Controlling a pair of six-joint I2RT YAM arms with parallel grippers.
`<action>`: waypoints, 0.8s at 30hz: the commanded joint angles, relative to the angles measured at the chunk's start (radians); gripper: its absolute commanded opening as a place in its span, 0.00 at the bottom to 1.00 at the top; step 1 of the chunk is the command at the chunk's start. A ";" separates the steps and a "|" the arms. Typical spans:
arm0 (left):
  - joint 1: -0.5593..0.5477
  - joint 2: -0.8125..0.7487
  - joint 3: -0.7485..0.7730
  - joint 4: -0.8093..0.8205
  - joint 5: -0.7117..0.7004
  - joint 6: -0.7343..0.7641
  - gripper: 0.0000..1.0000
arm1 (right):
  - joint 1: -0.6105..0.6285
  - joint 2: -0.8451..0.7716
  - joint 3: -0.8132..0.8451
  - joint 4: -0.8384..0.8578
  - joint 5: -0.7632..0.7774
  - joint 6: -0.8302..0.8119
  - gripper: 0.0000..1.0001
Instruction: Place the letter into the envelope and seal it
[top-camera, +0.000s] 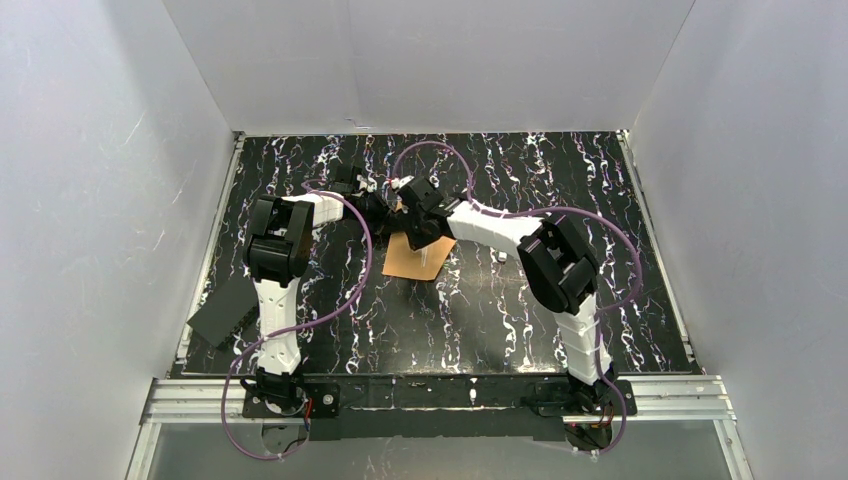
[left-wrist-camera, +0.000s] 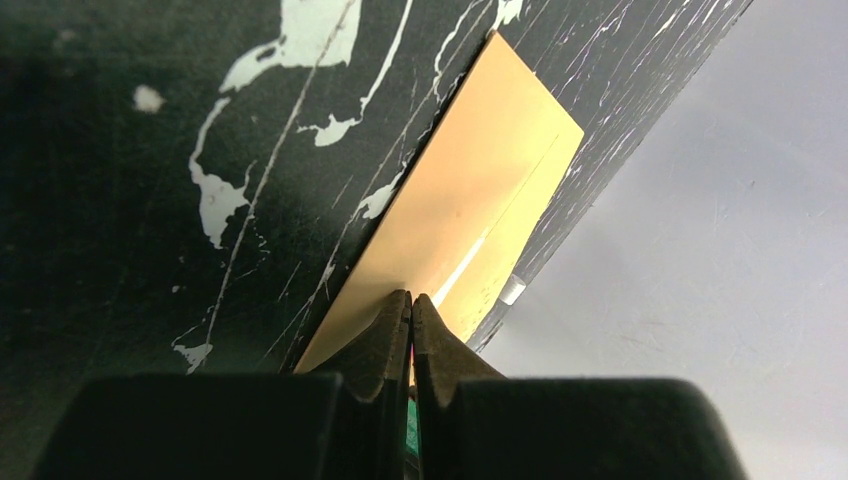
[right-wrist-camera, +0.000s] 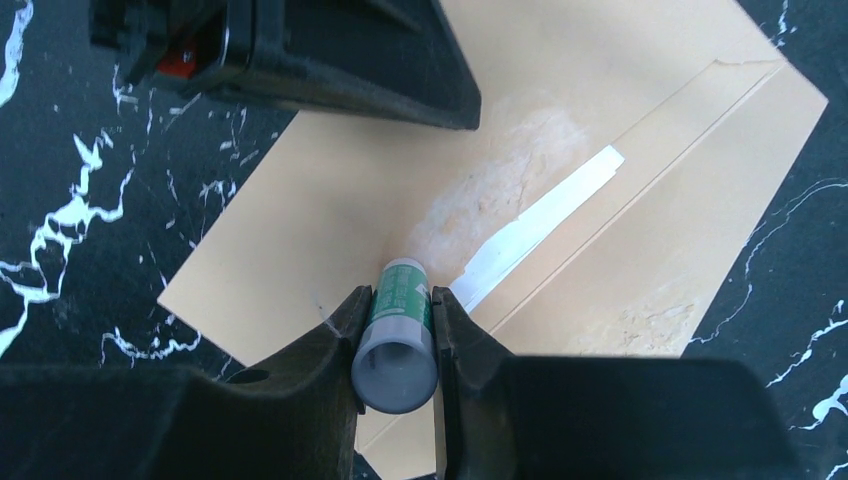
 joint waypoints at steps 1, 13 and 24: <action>0.008 0.057 -0.009 -0.058 -0.112 0.041 0.00 | -0.027 0.122 0.039 -0.122 0.106 0.018 0.01; 0.008 0.062 0.001 -0.068 -0.109 0.044 0.00 | -0.070 0.173 0.145 -0.154 0.123 -0.011 0.01; 0.008 0.062 -0.026 -0.034 -0.119 0.015 0.00 | 0.018 0.069 0.004 -0.147 -0.022 0.025 0.01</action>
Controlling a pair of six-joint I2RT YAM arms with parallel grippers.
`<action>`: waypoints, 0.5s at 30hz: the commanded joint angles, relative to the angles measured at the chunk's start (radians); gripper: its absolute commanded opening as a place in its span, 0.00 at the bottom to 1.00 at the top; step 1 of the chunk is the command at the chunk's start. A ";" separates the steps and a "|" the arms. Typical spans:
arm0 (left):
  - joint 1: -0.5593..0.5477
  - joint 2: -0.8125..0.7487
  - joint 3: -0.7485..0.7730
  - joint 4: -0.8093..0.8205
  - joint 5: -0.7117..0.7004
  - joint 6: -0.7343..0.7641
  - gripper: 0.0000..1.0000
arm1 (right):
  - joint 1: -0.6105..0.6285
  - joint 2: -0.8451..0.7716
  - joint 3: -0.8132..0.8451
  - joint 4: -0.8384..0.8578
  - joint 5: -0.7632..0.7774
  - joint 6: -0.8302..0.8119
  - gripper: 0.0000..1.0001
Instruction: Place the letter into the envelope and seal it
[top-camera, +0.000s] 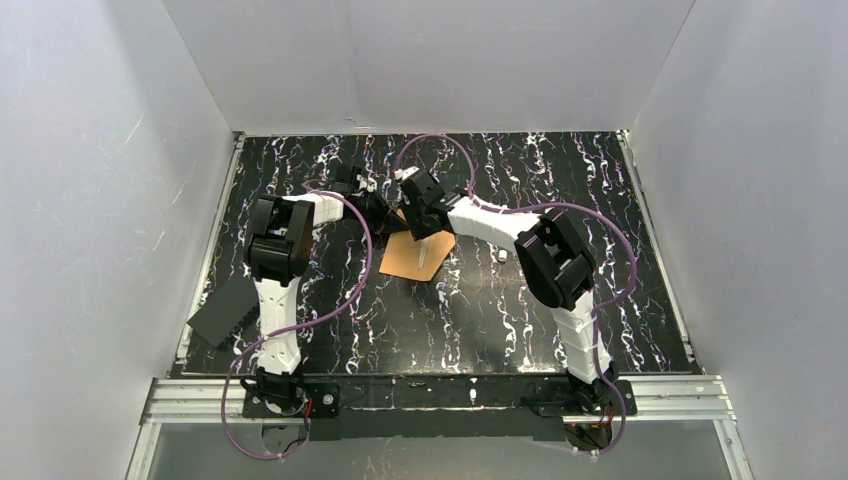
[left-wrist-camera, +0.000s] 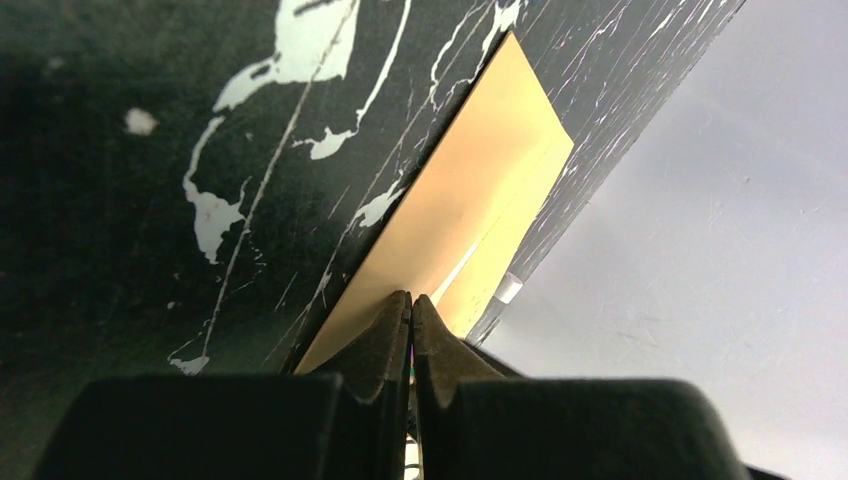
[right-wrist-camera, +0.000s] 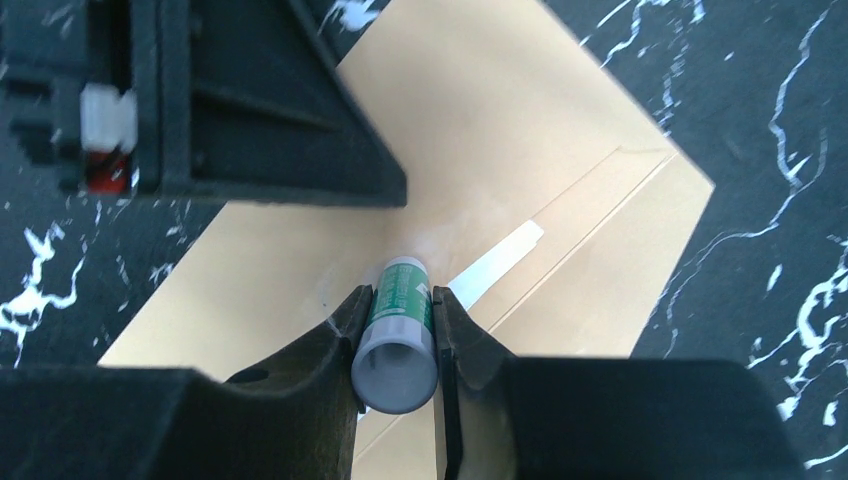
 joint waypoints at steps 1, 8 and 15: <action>0.007 0.051 -0.038 -0.036 -0.134 0.016 0.00 | 0.049 -0.003 -0.080 -0.178 -0.094 0.035 0.01; 0.007 0.055 -0.041 -0.029 -0.138 0.012 0.00 | 0.054 -0.024 -0.067 -0.216 -0.137 0.045 0.01; 0.007 0.055 -0.037 -0.039 -0.132 0.018 0.00 | 0.035 0.042 -0.008 -0.274 -0.013 0.034 0.01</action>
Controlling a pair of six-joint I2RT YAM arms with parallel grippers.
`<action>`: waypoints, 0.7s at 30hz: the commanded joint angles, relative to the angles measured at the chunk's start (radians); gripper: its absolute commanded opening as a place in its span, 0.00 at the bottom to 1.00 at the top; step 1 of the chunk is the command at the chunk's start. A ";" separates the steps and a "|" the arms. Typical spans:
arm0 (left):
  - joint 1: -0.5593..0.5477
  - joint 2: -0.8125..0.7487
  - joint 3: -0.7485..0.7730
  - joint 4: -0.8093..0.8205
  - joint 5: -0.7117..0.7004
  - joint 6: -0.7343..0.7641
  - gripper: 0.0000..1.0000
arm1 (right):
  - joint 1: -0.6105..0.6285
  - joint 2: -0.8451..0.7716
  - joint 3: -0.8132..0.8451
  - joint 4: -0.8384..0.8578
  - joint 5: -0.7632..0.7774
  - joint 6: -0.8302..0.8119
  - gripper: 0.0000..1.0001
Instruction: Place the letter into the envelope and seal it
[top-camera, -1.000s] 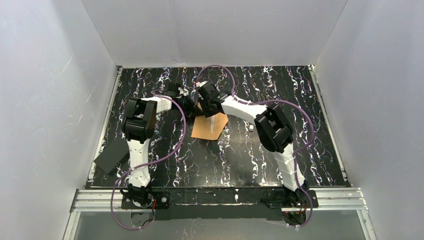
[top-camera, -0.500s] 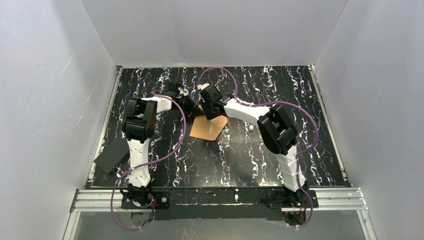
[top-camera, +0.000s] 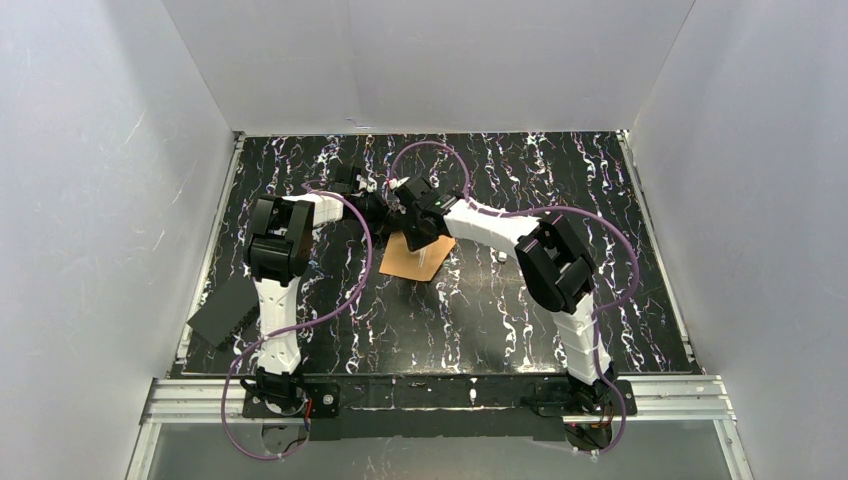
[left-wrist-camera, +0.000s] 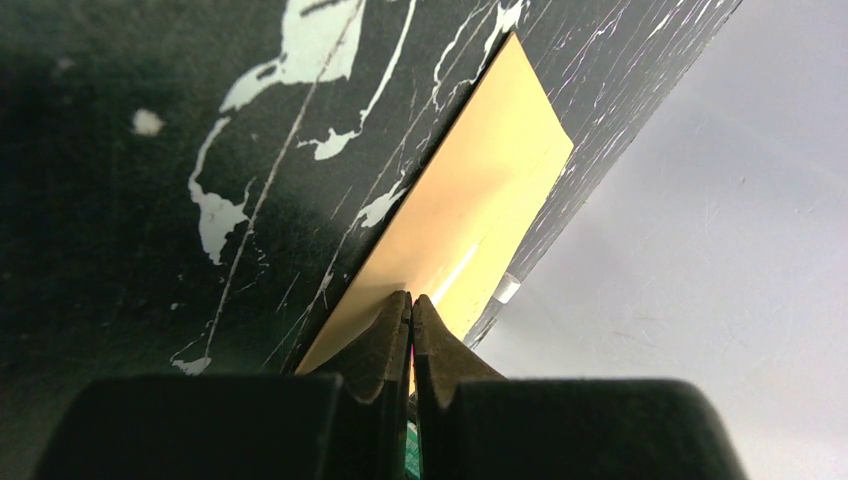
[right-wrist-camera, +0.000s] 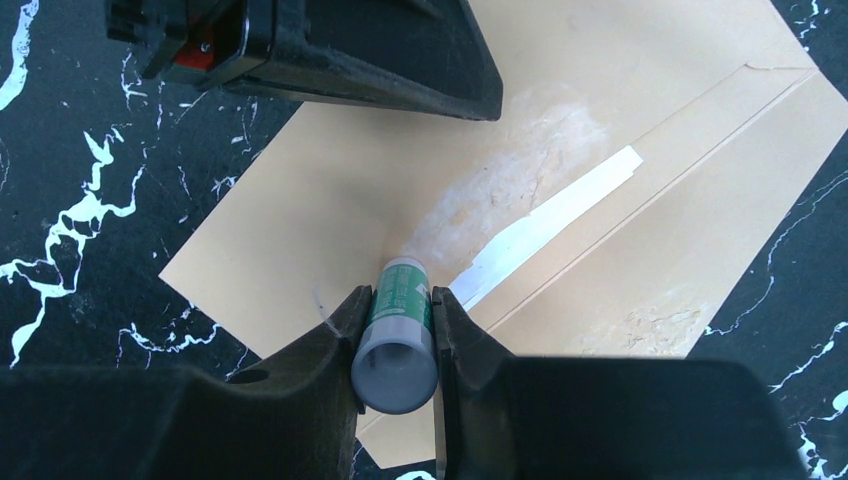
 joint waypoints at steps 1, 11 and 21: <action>0.006 0.054 -0.029 -0.051 -0.137 0.031 0.00 | -0.013 0.085 0.020 -0.185 0.071 0.003 0.01; 0.007 0.066 -0.008 -0.065 -0.126 0.042 0.00 | -0.061 0.162 0.091 -0.167 0.153 -0.019 0.01; 0.008 0.035 0.001 -0.055 -0.100 0.006 0.00 | -0.078 0.054 0.086 -0.044 -0.024 -0.032 0.01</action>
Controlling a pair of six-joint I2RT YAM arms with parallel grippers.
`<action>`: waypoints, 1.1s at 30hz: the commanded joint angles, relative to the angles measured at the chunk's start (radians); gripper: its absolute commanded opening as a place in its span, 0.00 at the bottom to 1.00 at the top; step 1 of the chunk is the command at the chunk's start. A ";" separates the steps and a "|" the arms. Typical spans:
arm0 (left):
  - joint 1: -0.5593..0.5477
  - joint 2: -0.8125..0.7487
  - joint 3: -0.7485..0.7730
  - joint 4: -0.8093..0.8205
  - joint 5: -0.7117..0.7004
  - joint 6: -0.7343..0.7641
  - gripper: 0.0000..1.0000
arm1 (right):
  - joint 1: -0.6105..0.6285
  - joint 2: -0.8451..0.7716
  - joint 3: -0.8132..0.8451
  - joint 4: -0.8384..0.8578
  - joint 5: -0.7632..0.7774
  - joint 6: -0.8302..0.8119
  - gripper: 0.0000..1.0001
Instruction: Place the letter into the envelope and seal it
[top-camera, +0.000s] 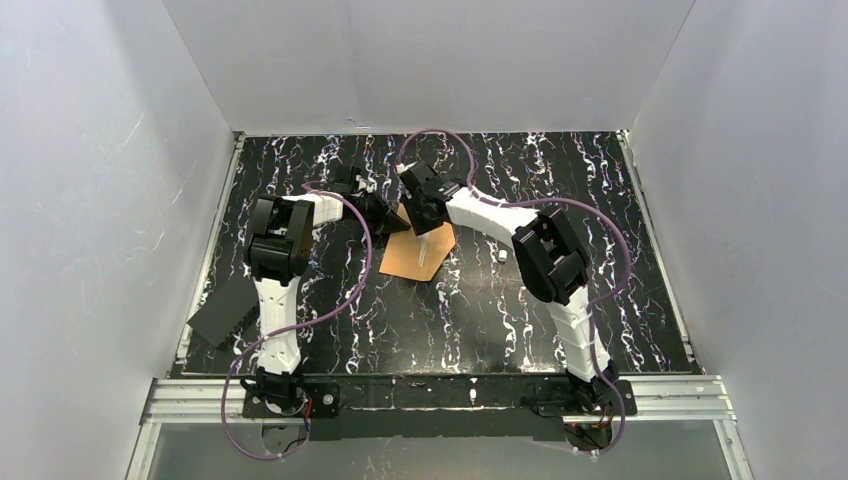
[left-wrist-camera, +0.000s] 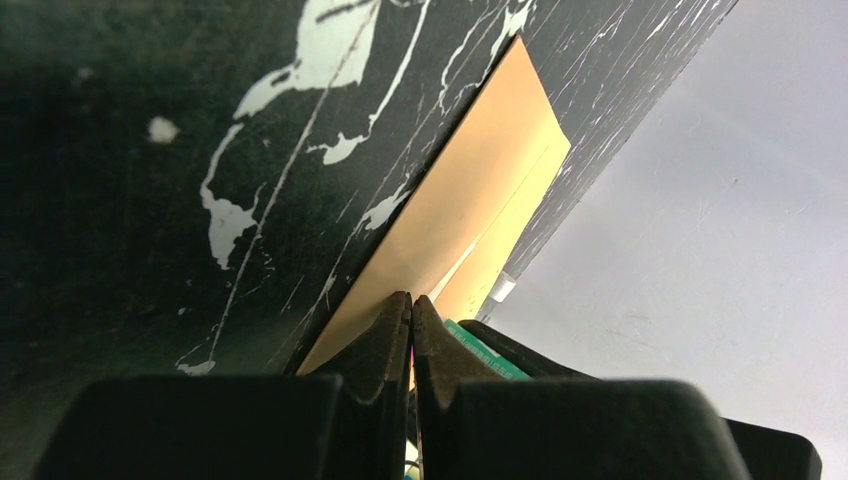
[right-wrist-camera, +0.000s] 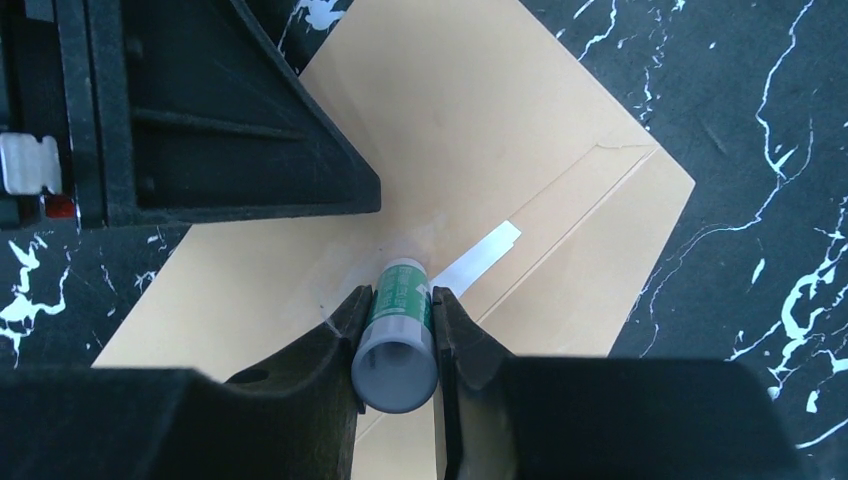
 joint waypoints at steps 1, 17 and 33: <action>0.007 0.025 0.006 -0.057 -0.108 0.019 0.00 | -0.020 -0.069 -0.056 0.009 -0.131 -0.011 0.01; 0.008 -0.119 0.036 -0.006 -0.038 0.040 0.15 | -0.242 -0.555 -0.471 0.211 -0.600 0.311 0.01; 0.020 -0.367 -0.172 -0.115 -0.117 0.226 0.59 | -0.402 -0.667 -0.902 0.203 -0.873 0.558 0.01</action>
